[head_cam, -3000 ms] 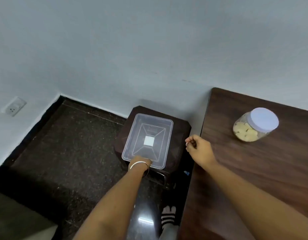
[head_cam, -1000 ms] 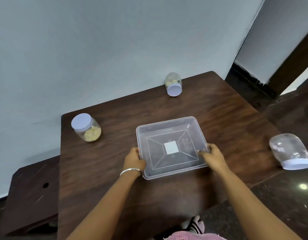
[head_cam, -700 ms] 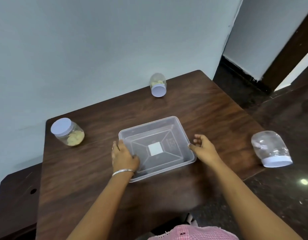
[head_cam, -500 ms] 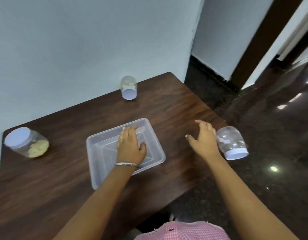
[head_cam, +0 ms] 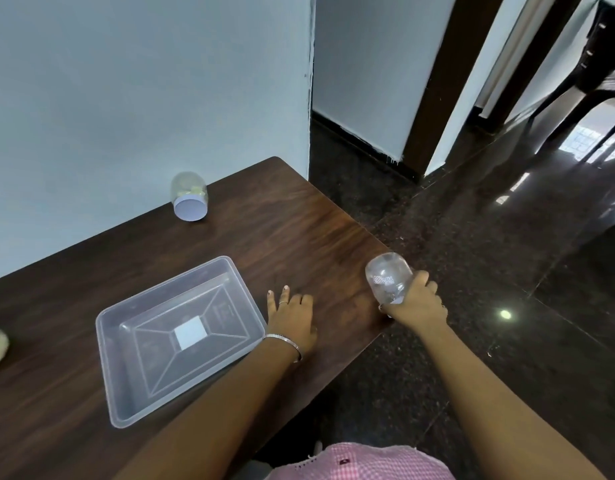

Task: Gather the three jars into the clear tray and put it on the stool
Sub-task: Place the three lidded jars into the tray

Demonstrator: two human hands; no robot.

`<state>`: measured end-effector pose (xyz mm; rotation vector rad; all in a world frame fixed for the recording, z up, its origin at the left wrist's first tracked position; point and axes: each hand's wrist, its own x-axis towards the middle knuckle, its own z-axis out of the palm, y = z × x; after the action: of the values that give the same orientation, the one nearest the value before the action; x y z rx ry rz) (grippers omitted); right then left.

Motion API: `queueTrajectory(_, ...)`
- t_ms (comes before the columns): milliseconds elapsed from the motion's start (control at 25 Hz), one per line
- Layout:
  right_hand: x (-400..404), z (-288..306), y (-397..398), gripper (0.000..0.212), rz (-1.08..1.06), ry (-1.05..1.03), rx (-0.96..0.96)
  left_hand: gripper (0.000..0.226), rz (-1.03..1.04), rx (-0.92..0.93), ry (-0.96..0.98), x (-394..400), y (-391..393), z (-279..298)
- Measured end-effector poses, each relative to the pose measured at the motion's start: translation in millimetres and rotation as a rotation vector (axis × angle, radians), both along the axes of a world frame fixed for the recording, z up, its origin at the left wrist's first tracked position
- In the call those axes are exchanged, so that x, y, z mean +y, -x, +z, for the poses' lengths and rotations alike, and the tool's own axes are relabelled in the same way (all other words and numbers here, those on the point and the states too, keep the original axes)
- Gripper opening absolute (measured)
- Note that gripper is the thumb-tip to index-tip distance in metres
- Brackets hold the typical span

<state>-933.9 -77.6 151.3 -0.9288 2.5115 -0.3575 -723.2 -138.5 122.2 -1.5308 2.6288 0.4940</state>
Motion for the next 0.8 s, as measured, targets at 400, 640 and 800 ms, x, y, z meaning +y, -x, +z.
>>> queueTrajectory(400, -51, 56, -75, 0.076, 0.403, 0.496, -0.197, 0.033, 0.321, 0.399, 0.286, -4, -78, 27)
queueTrajectory(640, -98, 69, -182, 0.081, 0.839, 0.51, -0.253, 0.034, 0.676, 0.333, 0.3, -6, -159, 34)
queueTrajectory(800, -120, 53, -222, 0.069, 0.958, 0.405, -0.182, 0.031, 0.767, 0.319, 0.297, 3, -195, 31)
